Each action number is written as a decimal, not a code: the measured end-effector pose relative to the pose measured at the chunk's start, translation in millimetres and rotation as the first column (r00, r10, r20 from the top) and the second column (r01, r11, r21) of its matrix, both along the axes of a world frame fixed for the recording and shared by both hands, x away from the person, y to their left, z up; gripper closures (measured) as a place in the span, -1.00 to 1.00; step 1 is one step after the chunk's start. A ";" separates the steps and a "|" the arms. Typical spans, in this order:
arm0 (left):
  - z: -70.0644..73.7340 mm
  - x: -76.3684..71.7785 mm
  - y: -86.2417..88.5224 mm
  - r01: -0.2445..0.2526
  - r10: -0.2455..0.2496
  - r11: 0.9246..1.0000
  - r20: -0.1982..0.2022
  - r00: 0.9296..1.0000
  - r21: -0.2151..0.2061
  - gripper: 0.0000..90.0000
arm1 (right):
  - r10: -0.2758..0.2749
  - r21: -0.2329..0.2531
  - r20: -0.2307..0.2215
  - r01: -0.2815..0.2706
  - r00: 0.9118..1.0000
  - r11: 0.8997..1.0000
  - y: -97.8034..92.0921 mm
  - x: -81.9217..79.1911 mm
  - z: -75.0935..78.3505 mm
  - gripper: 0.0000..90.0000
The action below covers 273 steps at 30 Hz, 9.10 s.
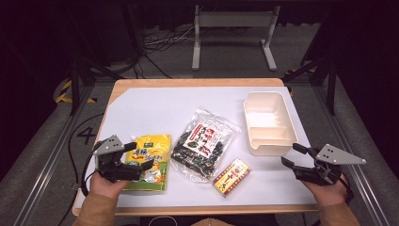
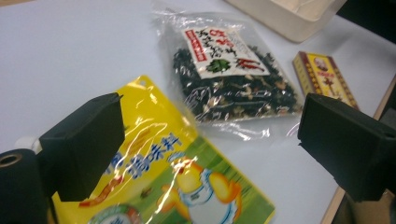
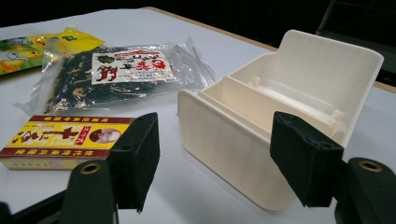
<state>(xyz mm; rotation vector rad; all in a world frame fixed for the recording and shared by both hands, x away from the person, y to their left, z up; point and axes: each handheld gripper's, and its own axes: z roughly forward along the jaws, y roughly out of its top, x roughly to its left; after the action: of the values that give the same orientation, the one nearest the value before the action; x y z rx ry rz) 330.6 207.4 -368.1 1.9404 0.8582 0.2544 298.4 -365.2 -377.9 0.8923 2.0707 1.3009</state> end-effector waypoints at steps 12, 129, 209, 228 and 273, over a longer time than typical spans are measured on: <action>20.2 33.8 -54.5 0.083 -0.082 0.996 0.012 0.997 -0.033 -0.80 | -0.008 -0.002 -0.003 0.008 1.000 1.000 -3.6 -2.7 -2.0 -0.28; -18.3 172.8 -135.2 0.025 -0.016 0.999 -0.339 0.941 0.022 0.94 | -0.009 -0.039 -0.073 0.007 0.997 0.999 8.5 -16.3 -10.7 -0.26; 48.4 38.8 -84.6 0.263 -0.167 0.938 0.372 0.913 -0.224 0.91 | 0.349 0.325 -0.186 -0.278 0.919 0.904 131.8 65.2 36.9 0.72; 51.9 38.9 -66.9 0.207 -0.133 0.957 0.326 0.936 -0.204 0.26 | 0.280 0.189 -0.107 -0.257 0.954 0.948 135.6 57.0 77.8 0.87; 7.1 40.3 1.1 -0.037 0.046 0.998 0.156 0.987 -0.056 -0.26 | 0.017 0.024 -0.042 -0.016 0.999 1.000 79.9 101.9 152.4 0.86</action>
<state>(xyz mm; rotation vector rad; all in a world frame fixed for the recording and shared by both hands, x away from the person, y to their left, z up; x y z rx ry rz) 370.9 208.5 -361.0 1.8285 0.7942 0.4001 400.3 -285.3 -225.5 0.9225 2.1029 1.3280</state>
